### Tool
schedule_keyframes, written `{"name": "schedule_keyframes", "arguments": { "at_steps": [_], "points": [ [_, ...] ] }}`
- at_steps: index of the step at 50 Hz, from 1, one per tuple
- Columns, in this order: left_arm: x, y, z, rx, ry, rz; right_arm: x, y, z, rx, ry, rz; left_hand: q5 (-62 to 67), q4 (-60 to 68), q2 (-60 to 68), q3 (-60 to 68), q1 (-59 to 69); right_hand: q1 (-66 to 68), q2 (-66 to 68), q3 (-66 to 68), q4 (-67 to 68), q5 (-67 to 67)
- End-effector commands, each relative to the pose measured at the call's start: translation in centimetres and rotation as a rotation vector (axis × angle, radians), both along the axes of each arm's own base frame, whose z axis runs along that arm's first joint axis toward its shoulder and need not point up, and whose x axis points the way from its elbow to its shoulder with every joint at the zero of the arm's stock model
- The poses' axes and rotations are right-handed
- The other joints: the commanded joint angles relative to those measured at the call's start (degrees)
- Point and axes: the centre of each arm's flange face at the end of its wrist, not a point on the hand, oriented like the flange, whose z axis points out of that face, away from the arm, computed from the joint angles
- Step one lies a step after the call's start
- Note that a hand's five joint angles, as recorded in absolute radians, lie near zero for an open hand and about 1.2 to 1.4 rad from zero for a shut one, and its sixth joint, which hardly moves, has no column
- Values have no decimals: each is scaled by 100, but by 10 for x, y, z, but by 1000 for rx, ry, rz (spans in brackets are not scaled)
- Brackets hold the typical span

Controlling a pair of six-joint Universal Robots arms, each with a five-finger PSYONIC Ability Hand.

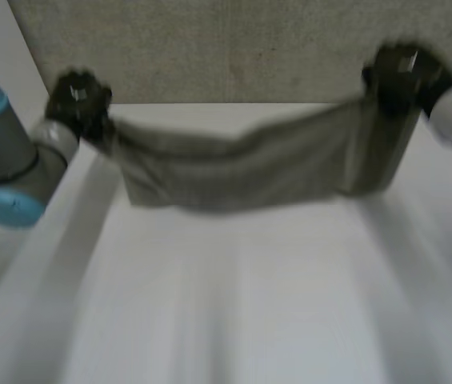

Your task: Fold the towel.

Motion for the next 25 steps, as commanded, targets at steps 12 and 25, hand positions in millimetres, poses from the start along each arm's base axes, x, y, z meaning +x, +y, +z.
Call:
{"name": "schedule_keyframes", "arguments": {
  "at_steps": [12, 25],
  "points": [
    [-8, 12, 139, -389, 152, -62, -11, 14, 81, -189, -326, 74, 446, -376, 387, -330, 541, 370, 476, -301, -435, 315],
    [14, 20, -8, -115, -9, -128, -40, 32, -56, 130, -184, 40, 446, -376, 387, -330, 541, 370, 476, -301, -435, 315]
  ]
}}
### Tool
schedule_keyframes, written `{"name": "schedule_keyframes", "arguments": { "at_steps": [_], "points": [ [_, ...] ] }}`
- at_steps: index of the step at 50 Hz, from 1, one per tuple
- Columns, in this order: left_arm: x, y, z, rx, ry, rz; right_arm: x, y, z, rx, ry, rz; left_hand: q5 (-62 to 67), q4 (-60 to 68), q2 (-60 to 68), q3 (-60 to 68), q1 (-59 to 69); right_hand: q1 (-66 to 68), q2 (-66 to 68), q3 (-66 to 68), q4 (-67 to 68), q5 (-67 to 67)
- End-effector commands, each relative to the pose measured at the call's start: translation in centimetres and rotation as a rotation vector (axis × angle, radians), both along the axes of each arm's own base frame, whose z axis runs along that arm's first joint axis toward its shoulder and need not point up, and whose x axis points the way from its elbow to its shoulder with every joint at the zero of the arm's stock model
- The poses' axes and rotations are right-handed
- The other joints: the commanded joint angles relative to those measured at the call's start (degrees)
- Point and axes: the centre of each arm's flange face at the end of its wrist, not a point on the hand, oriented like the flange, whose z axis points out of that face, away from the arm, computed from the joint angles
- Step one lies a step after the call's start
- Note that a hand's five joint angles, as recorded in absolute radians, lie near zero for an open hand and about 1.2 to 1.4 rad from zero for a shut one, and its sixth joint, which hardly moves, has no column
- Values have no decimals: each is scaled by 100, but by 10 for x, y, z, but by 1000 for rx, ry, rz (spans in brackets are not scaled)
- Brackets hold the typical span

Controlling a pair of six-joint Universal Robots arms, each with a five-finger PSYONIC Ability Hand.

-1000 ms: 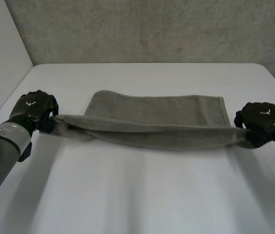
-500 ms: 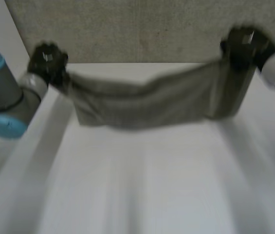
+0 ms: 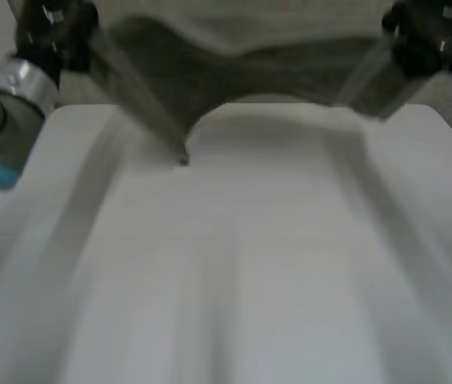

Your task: Fold the towel.

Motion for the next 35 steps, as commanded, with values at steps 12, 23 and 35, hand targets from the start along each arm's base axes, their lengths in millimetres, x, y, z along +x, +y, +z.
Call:
{"name": "schedule_keyframes", "arguments": {
  "at_steps": [12, 23, 35],
  "points": [
    [29, 45, -83, 161, -195, 8, -39, 32, -96, 249, 222, -47, 427, -376, 371, -330, 541, 369, 474, -301, -435, 292],
    [43, 90, 29, 49, 25, -18, -41, 63, 22, 69, 35, -48, 427, -376, 371, -330, 541, 369, 474, -301, -435, 292],
    [42, 59, -1, 204, 94, -23, -14, 32, -6, 181, 92, 9, 427, -376, 371, -330, 541, 369, 474, -301, -435, 292]
  ]
}}
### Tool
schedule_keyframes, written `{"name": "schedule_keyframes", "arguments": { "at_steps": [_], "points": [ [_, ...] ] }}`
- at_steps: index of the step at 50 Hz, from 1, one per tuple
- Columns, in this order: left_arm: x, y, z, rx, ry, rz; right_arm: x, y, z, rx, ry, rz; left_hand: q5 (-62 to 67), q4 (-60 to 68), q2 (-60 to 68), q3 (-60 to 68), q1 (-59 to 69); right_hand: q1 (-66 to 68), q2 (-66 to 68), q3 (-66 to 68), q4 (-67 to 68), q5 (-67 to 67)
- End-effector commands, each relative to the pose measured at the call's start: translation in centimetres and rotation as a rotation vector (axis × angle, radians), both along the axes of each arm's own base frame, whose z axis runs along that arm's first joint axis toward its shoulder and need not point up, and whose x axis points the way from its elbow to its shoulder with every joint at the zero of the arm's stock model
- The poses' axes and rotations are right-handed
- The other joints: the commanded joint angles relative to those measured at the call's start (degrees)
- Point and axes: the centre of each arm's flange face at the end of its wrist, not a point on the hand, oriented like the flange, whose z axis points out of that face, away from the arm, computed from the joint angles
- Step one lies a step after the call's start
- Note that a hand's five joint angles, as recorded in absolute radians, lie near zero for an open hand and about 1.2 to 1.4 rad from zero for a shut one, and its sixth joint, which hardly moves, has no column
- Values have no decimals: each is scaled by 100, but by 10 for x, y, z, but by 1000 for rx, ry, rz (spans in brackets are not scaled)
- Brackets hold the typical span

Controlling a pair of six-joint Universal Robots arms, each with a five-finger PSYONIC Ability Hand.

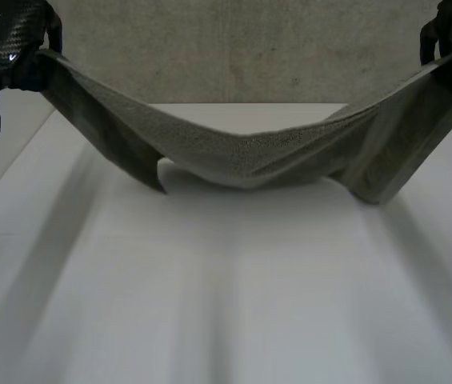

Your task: Fold the towel.

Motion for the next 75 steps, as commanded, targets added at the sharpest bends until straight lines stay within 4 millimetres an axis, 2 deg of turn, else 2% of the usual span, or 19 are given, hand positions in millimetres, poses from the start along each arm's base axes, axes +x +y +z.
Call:
{"name": "schedule_keyframes", "arguments": {
  "at_steps": [1, 7, 11, 13, 15, 16, 17, 18, 19, 22, 27, 36, 41, 50, 55, 60, 64, 69, 75],
  "points": [
    [-4, -39, -56, 189, -8, 4, 28, -35, -49, 109, 99, 40, 427, -376, 313, -330, 541, 369, 474, -301, -435, 292],
    [-11, -84, -105, 325, -30, 67, 40, -63, -80, 124, 212, -30, 427, -376, 313, -330, 541, 369, 474, -301, -435, 292],
    [-18, -103, -106, 314, -36, 101, 64, -79, -83, 50, 271, -79, 427, -376, 313, -330, 541, 369, 474, -301, -435, 292],
    [-22, -111, -95, 276, -26, 111, 70, -84, -72, 5, 259, -95, 427, -376, 313, -330, 541, 369, 474, -301, -435, 292],
    [-28, -119, -55, 156, 10, 128, 73, -88, -54, -62, 230, -114, 427, -376, 313, -330, 541, 369, 474, -301, -435, 292],
    [-28, -119, -54, 156, 10, 128, 78, -90, -30, -148, 183, -127, 427, -376, 313, -330, 541, 369, 474, -301, -435, 292],
    [-34, -116, -28, 84, 32, 118, 81, -88, -2, -237, 110, -132, 427, -376, 313, -330, 541, 369, 474, -301, -435, 292],
    [-40, -107, 2, 6, 56, 103, 82, -88, -2, -238, 109, -132, 427, -376, 313, -330, 541, 369, 474, -301, -435, 292],
    [-40, -107, 2, 5, 56, 102, 79, -82, 27, -320, 25, -137, 427, -376, 313, -330, 541, 369, 474, -301, -435, 292],
    [-40, -88, 55, -144, 112, 83, 74, -71, 64, -421, -108, -125, 427, -376, 313, -330, 541, 369, 474, -301, -435, 292],
    [-38, -82, 81, -248, 180, 60, 75, -69, 59, -411, -135, -97, 427, -376, 313, -330, 541, 369, 474, -301, -435, 292],
    [-41, -97, -5, -64, 95, 8, 79, -68, -4, -240, -63, -31, 427, -376, 313, -330, 541, 369, 474, -301, -435, 292],
    [-19, -104, -59, 21, 49, 3, 50, -71, -65, -63, 8, 3, 427, -376, 313, -330, 541, 369, 474, -301, -435, 292],
    [-5, -74, -136, 205, -20, 6, 27, -56, -127, 95, 67, 69, 427, -376, 313, -330, 541, 369, 474, -301, -435, 292],
    [11, -49, -122, 184, -65, 48, 12, -34, -131, 137, 110, 95, 427, -376, 313, -330, 541, 369, 474, -301, -435, 292],
    [21, -14, -89, 122, -70, 15, -11, 11, -72, 124, 106, 96, 427, -376, 313, -330, 541, 369, 474, -301, -435, 292],
    [23, 6, -71, 103, -74, -14, -18, 21, -58, 126, 103, 105, 427, -376, 313, -330, 541, 369, 474, -301, -435, 292],
    [21, 16, -69, 161, -36, -39, -19, 18, -53, 116, 104, 119, 427, -376, 313, -330, 541, 369, 474, -301, -435, 292],
    [15, 3, -93, 240, -40, -57, -13, -19, -84, 215, 102, 99, 427, -376, 313, -330, 541, 369, 474, -301, -435, 292]
  ]
}}
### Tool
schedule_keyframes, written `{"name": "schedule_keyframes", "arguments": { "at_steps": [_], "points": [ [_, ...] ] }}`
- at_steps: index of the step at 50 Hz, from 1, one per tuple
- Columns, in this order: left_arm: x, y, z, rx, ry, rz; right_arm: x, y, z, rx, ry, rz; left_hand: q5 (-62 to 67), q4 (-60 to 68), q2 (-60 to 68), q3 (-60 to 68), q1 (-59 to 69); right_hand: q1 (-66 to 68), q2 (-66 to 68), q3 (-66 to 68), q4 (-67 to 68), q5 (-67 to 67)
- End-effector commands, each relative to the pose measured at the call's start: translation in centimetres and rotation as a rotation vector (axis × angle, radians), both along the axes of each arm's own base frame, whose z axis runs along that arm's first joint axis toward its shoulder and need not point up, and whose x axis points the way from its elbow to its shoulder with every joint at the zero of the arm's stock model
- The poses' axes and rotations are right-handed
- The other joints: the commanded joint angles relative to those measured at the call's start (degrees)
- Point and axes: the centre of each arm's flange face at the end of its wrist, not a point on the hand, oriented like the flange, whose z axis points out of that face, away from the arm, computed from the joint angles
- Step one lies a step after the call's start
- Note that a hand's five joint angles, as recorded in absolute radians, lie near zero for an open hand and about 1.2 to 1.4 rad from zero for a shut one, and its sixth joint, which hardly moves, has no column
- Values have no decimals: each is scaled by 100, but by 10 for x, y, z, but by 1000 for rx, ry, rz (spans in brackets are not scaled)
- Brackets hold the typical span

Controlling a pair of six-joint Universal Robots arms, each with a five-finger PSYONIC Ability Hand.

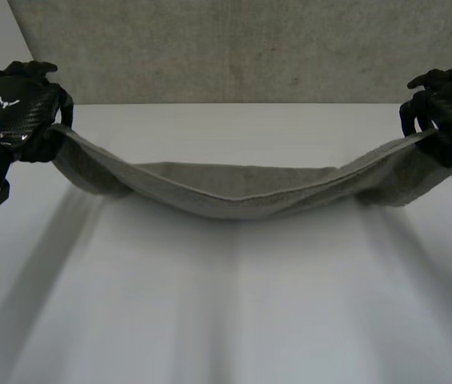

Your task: Fold the towel.

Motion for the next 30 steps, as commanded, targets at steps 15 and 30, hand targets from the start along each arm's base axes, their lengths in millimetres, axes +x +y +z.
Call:
{"name": "schedule_keyframes", "arguments": {
  "at_steps": [15, 30],
  "points": [
    [-25, -91, -101, 245, -64, 33, 25, -96, -85, 96, 171, -115, 426, -376, 312, -330, 540, 368, 472, -301, -435, 292],
    [-29, -134, -123, 238, -74, 49, 44, -137, -133, 60, 179, -97, 426, -376, 312, -330, 540, 368, 472, -301, -435, 292]
  ]
}}
